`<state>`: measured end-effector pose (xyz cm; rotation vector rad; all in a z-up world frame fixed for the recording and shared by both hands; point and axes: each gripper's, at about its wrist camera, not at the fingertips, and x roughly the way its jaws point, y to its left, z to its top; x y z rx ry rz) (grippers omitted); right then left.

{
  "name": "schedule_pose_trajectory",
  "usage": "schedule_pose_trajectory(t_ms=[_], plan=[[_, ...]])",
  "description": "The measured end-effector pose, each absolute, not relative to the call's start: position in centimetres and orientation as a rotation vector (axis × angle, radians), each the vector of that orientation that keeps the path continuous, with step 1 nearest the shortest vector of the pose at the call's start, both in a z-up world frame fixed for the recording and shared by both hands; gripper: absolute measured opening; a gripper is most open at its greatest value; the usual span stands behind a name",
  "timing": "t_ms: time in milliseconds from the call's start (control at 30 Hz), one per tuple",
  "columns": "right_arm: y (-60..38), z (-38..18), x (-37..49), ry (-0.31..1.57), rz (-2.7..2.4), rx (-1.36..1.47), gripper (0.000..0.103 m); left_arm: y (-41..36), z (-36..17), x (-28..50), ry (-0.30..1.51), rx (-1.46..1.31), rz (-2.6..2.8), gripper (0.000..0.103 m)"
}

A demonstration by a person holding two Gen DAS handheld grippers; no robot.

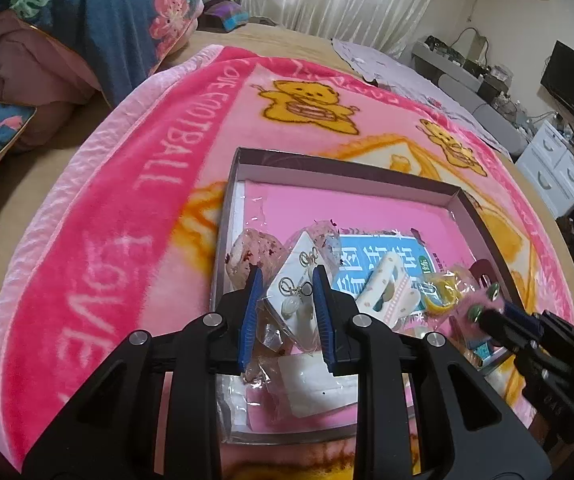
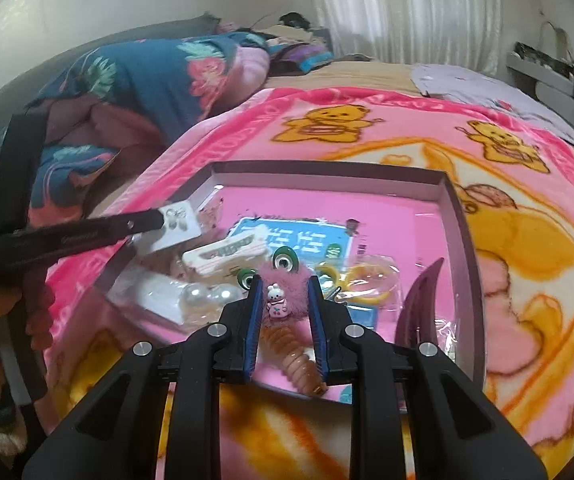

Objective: Organize jewelry
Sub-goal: 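Carry the earring card with the left tool into the box while the right tool carries the keychain there, then release the earring card in the box with the left tool while the right tool releases the keychain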

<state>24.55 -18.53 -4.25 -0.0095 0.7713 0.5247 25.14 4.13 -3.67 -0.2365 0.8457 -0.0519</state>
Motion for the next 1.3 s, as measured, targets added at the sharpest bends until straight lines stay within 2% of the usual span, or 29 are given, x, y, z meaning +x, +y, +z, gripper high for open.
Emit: schedule_pose_trajectory(t_ms=[300, 467, 700, 800, 933, 1067, 1300], plan=[[-17.9, -4.7, 24.0, 0.803, 0.604, -0.03, 0.026, 4.2, -3.8, 25.1, 0.849, -0.234, -0.048, 0.018], [-17.5, -4.8, 23.3, 0.813, 0.626, -0.046, 0.039, 4.3, -3.8, 25.1, 0.849, -0.231, -0.051, 0.018], [-18.3, -4.2, 22.4, 0.794, 0.624, -0.038, 0.048, 4.2, -3.5, 24.9, 0.849, -0.226, -0.058, 0.022], [-18.8, -4.0, 22.0, 0.792, 0.618, -0.027, 0.054, 3.9, -3.2, 24.8, 0.843, -0.222, -0.062, 0.029], [-19.6, -3.6, 21.3, 0.78, 0.598, -0.019, 0.062, 3.6, -2.7, 24.1, 0.834, -0.223, -0.072, 0.031], [-20.2, -3.0, 20.5, 0.764, 0.572, -0.015, 0.073, 3.2, -1.8, 23.2, 0.817, -0.223, -0.09, 0.038], [-21.1, -1.8, 18.6, 0.721, 0.543, -0.029, 0.086, 2.8, 0.2, 20.8, 0.779, -0.216, -0.105, 0.056]])
